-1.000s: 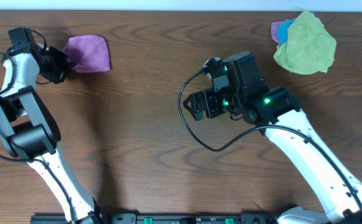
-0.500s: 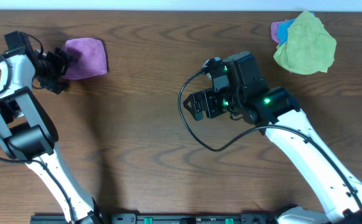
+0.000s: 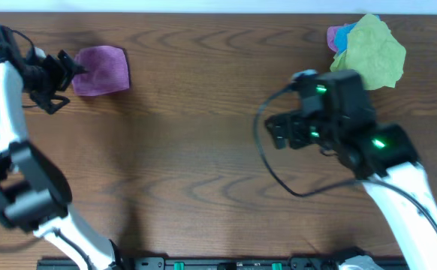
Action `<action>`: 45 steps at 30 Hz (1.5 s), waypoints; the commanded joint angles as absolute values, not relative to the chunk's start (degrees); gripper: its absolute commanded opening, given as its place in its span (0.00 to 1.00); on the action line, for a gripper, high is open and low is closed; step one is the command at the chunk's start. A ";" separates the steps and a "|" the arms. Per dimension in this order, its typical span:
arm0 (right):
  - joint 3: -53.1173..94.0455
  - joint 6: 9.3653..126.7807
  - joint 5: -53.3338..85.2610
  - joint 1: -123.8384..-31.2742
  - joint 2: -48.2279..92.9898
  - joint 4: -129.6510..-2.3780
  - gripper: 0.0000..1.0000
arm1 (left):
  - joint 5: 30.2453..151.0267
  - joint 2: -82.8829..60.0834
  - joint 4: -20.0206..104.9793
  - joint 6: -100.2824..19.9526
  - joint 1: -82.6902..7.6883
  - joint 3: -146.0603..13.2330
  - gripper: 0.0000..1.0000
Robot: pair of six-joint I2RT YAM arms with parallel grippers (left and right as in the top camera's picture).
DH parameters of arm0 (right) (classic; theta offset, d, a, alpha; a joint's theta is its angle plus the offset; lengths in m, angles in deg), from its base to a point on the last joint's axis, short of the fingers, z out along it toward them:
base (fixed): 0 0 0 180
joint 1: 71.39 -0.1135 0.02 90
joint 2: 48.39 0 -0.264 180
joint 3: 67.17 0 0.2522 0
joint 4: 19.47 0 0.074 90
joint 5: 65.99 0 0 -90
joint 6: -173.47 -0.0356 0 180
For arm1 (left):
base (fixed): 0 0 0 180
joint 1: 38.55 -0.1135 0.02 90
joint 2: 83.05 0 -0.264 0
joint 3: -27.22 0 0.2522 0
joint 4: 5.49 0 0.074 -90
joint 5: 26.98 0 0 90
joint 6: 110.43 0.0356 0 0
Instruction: Fold the cloth
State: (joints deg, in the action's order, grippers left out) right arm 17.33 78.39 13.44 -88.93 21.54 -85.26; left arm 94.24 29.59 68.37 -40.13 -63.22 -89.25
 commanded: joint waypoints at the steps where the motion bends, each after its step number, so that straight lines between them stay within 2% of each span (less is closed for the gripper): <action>1: 14.09 80.79 13.22 -85.48 13.71 -86.00 0.94 | 93.94 22.97 73.22 -33.64 -63.94 -90.19 0.95; 7: 0.65 78.72 10.40 -80.17 -6.77 -85.98 0.97 | 93.94 9.59 81.75 -28.48 -63.98 -88.45 0.95; 12: -5.58 75.15 10.27 -79.45 -19.92 -86.22 0.99 | 93.46 -6.43 81.77 -27.41 -64.05 -76.86 0.95; 18: -5.86 75.20 10.55 -79.45 -23.27 -86.86 0.99 | 93.28 -26.36 79.89 -26.69 -64.05 -59.16 0.95; 24: -5.86 75.20 10.49 -79.45 -23.27 -86.86 0.99 | 95.09 -42.21 79.97 -26.86 -64.02 -49.23 0.95; 28: -5.86 75.20 10.49 -79.45 -23.27 -86.86 0.99 | 97.91 -46.03 78.05 -27.15 -63.83 -47.97 0.95; 35: -5.86 75.20 10.49 -79.45 -23.27 -86.88 0.99 | 100.78 -46.05 74.69 -37.86 -57.01 -47.97 0.95; 40: -5.86 75.20 10.49 -79.45 -23.27 -86.86 0.99 | 100.32 -46.03 74.95 -38.86 -51.43 -47.97 0.95; 45: -5.86 75.20 10.49 -79.45 -23.27 -86.86 0.99 | 97.02 -46.05 75.54 -38.78 -51.17 -47.97 0.95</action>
